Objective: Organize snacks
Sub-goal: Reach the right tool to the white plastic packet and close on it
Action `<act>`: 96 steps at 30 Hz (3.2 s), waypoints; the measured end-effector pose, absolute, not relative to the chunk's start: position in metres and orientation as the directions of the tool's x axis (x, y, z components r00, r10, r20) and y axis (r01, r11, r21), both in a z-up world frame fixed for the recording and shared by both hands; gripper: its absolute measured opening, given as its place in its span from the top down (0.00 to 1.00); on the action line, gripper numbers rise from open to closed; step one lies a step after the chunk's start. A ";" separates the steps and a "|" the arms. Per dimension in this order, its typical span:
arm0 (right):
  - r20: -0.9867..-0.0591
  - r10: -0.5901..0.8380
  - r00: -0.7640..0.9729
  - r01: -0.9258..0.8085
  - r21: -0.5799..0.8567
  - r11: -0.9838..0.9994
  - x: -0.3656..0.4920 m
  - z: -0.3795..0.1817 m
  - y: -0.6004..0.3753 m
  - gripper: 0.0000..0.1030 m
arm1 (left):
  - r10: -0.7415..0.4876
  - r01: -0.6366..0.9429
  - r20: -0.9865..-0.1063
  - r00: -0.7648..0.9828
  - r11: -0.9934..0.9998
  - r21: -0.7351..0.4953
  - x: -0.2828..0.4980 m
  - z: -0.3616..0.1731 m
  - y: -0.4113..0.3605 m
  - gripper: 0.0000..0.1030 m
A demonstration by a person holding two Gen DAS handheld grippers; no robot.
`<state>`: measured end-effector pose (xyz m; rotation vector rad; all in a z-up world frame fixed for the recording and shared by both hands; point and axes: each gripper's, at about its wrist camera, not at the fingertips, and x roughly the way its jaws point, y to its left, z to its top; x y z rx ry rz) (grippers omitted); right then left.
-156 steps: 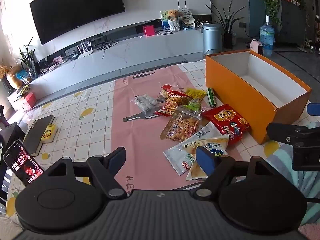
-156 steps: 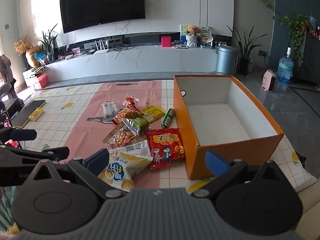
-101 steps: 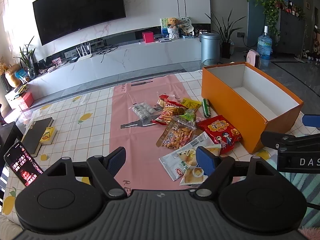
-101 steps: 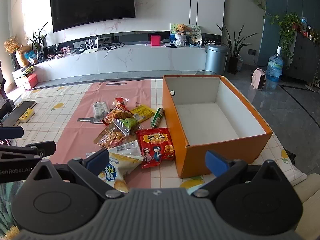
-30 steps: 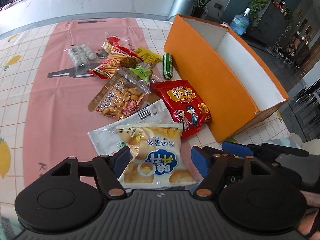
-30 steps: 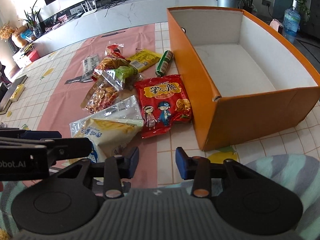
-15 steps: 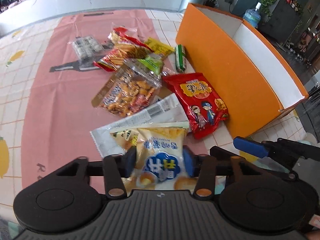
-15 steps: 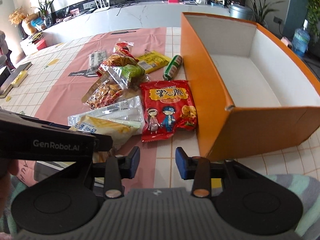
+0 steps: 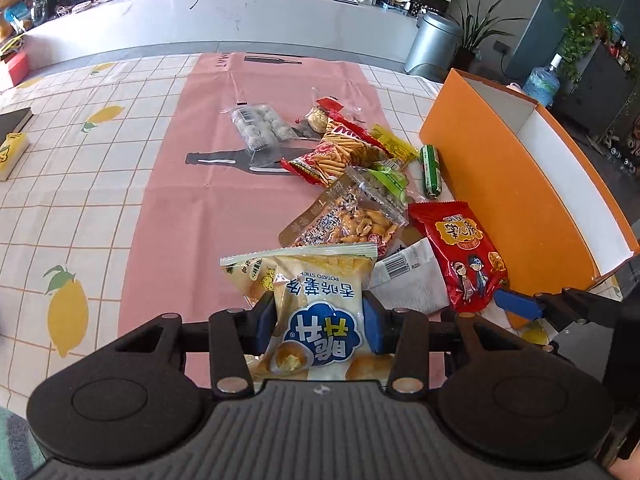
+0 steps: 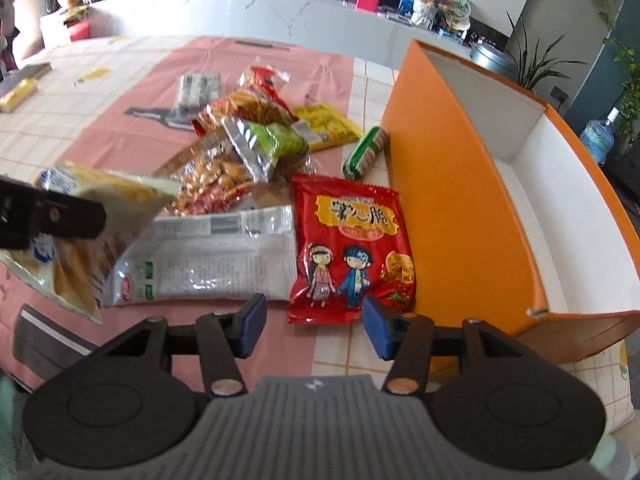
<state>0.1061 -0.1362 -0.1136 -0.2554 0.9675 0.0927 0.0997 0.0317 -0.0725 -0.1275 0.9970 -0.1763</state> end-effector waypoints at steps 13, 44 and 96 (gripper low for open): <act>-0.863 -0.022 0.504 -0.201 -0.143 0.969 0.122 -0.128 -0.124 1.00 | -0.254 0.106 -0.805 0.537 0.966 -0.234 0.100 -0.071 0.042 0.52; -0.897 0.255 0.362 0.038 0.287 0.957 0.141 -0.123 -0.110 0.27 | -0.163 0.046 -0.800 0.577 0.985 -0.168 0.122 -0.062 0.074 0.51; -0.804 0.255 0.536 0.078 0.348 0.934 0.159 -0.129 -0.131 0.43 | -0.251 0.145 -0.818 0.518 0.968 -0.205 0.125 -0.093 0.051 0.51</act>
